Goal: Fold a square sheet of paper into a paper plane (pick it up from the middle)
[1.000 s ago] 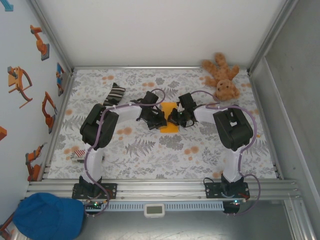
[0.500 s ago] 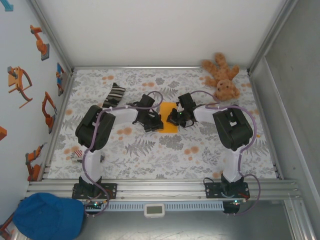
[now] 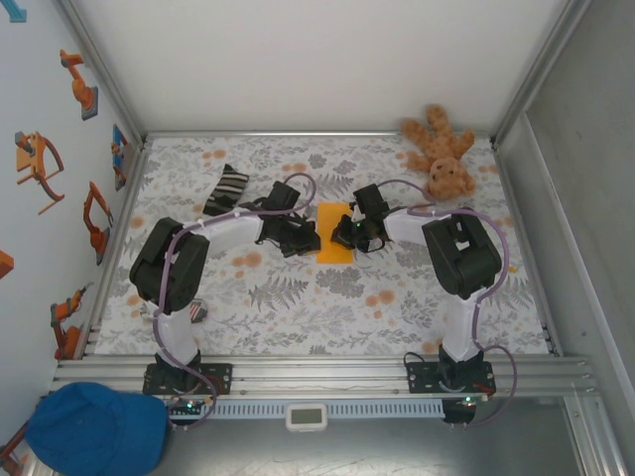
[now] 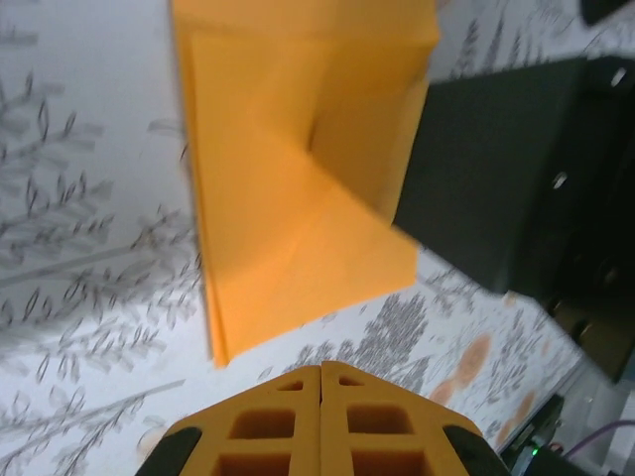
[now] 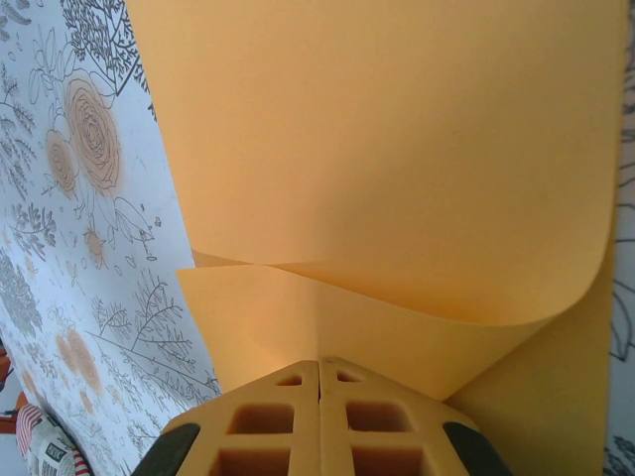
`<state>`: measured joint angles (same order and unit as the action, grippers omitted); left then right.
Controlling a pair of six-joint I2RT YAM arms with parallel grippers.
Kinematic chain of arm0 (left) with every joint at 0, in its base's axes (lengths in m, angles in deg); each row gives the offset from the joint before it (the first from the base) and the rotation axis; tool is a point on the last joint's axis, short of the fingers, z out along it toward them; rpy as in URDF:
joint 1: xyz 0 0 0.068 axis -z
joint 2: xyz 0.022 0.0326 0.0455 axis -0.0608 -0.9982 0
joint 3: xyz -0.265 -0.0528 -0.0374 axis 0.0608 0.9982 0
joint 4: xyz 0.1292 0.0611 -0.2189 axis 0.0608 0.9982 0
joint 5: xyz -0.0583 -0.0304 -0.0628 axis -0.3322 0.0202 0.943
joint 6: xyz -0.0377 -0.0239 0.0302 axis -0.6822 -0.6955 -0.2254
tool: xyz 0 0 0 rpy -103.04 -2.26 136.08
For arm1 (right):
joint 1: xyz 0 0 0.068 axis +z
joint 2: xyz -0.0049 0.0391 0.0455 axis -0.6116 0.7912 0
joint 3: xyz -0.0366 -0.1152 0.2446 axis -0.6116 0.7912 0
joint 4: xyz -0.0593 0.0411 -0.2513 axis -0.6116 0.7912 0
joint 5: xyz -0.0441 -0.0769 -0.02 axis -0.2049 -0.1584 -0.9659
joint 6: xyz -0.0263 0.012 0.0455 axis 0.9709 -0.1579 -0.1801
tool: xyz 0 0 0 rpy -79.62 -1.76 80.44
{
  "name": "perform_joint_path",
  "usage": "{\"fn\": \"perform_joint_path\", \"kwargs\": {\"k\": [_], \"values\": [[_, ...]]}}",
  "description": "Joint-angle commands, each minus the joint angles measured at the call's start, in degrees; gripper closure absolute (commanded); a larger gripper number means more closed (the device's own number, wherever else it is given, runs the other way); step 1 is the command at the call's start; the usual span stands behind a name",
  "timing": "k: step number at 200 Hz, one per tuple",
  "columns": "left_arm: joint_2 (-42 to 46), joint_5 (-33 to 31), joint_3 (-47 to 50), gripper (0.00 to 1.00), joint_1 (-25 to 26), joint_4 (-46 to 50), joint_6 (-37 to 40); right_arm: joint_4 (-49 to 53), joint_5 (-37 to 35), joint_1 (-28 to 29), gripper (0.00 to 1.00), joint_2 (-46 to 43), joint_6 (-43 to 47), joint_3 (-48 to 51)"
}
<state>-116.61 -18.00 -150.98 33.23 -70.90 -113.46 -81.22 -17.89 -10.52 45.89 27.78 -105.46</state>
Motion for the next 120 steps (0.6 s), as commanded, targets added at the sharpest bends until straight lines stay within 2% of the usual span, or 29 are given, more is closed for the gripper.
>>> {"fn": "perform_joint_path", "kwargs": {"k": [1, 45, 120], "values": [[-4.0, -0.7, -2.8, 1.00, 0.4, -2.1, -2.9, 6.4, -4.6, 0.1, 1.00, 4.1, 0.0, 1.3], [-8.5, -0.5, -5.5, 1.00, 0.5, -0.7, -2.7, 5.2, -3.7, 0.1, 1.00, 3.6, 0.0, 1.4], [-12.4, -8.0, -4.8, 1.00, 0.2, 12.3, -2.3, 2.6, -4.3, -1.2, 1.00, 1.5, 7.4, 0.5]]}}
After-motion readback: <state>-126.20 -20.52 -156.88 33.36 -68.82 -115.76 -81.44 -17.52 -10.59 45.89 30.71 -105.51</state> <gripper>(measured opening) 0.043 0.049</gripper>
